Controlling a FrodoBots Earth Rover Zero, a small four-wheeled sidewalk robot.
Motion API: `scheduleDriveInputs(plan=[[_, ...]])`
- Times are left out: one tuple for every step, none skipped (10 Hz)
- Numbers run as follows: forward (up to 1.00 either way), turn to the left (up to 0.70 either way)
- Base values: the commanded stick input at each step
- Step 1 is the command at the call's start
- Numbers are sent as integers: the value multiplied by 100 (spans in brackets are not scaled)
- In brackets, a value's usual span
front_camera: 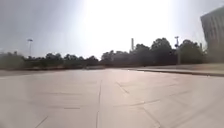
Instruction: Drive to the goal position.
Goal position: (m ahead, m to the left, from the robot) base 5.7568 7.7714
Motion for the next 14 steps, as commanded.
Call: scheduleDriveInputs(plan=[[70,2],[70,2],[70,2],[70,2],[70,2],[70,2],[70,2],[70,2],[70,2],[70,2],[70,2],[70,2],[70,2],[70,2]])
